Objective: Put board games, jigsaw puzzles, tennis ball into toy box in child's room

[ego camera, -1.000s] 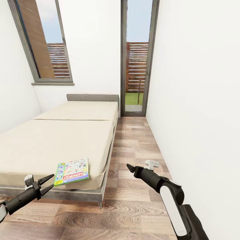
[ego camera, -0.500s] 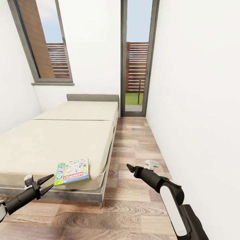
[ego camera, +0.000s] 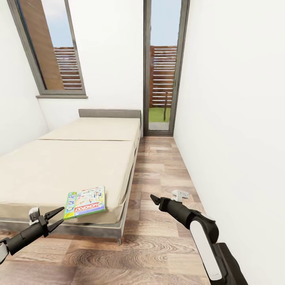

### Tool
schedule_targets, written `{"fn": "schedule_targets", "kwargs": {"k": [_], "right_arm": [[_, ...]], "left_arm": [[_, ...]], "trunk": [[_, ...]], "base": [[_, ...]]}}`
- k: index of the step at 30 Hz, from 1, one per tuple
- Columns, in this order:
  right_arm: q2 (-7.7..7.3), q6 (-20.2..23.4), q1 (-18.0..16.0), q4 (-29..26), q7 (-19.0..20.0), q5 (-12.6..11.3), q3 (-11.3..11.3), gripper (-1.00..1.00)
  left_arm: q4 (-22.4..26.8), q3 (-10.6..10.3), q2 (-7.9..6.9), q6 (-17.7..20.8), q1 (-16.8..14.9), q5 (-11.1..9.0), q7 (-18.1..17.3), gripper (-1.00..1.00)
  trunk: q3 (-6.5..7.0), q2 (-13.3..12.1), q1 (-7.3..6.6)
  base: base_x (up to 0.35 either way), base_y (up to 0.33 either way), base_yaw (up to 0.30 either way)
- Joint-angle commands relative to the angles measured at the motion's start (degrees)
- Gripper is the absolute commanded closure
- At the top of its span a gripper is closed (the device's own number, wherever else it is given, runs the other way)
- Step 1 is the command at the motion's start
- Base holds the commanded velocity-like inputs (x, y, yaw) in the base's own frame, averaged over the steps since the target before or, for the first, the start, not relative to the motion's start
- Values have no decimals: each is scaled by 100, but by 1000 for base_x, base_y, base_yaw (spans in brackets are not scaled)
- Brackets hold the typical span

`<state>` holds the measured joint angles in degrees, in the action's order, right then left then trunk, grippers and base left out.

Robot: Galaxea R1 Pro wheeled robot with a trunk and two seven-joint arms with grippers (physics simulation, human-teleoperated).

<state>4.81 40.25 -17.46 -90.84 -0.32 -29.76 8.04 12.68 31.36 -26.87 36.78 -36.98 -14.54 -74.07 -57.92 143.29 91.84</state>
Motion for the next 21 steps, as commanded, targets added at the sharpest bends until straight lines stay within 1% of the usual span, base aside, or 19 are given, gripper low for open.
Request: {"fn": "schedule_targets", "kwargs": {"k": [1,8,14,21], "right_arm": [[2,26,-3,-5,-3,-12,-4,-100],[2,26,-3,-4,-3,-12,-4,-100],[2,26,-3,-4,-3,-12,-4,-100],[2,26,-3,-8,-3,-12,-4,-100]], "left_arm": [[-3,-16,-3,57,-2,-36,-9,-100],[-3,-16,-3,57,-2,-37,-11,-100],[-3,-16,-6,57,-2,-33,-7,-100],[-3,-16,-1,57,-2,-31,-3,-100]], "trunk": [[-6,3,-2],[-6,3,-2],[-139,11,14],[-139,11,14]], "base": [[0,0,0],[0,0,0],[0,0,0],[0,0,0]]}}
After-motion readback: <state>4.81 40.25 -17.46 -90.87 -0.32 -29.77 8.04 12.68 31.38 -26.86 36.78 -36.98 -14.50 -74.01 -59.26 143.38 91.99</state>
